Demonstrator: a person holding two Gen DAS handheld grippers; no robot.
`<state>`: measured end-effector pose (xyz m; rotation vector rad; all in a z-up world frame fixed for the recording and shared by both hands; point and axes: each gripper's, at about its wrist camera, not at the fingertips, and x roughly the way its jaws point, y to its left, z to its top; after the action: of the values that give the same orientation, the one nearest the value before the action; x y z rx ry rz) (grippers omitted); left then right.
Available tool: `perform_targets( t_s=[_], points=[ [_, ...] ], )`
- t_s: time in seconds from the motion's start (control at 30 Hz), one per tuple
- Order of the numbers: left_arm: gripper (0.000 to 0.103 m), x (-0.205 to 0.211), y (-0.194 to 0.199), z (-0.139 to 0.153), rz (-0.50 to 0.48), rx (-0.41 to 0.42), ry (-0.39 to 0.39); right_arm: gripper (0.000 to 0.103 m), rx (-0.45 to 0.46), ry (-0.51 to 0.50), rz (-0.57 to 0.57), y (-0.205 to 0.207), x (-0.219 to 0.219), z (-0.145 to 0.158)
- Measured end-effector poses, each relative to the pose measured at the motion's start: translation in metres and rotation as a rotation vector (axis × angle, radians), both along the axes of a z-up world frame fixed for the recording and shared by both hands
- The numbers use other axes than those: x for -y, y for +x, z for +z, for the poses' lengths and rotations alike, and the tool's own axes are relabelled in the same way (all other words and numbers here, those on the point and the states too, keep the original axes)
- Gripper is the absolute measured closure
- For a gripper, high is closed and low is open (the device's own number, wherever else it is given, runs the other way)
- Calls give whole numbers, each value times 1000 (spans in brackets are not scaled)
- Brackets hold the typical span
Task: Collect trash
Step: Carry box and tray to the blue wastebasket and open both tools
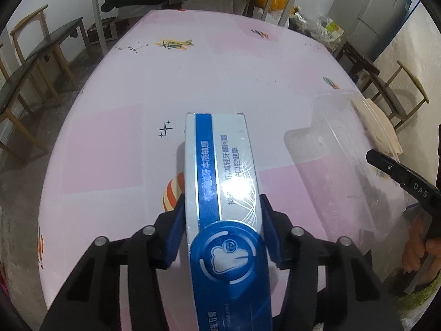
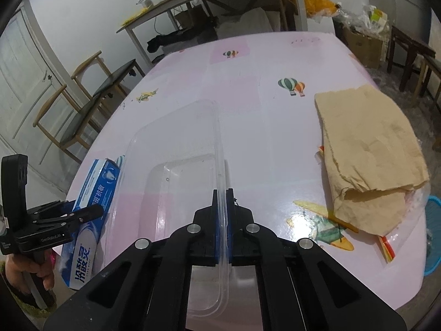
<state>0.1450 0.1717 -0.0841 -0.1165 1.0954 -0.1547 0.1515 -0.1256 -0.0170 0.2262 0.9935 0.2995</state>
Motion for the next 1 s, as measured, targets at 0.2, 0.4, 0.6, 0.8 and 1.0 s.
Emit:
perform_targets(
  t_s=[0.2, 0.4, 0.6, 0.8, 1.0],
  points=[
    [56, -3, -10, 17, 0, 69, -31, 100, 37, 7, -2, -8, 1, 14],
    [56, -1, -23, 39, -8, 137, -63, 100, 72, 54, -9, -15, 11, 29],
    [56, 24, -27, 70, -72, 213, -109, 101, 102, 107, -53, -28, 38, 43],
    [56, 93, -9, 102, -249, 279, -197, 101, 159, 144, -212, -60, 110, 62],
    [56, 217, 11, 121, -509, 273, -261, 101, 191, 115, -478, -113, 216, 65]
  ],
)
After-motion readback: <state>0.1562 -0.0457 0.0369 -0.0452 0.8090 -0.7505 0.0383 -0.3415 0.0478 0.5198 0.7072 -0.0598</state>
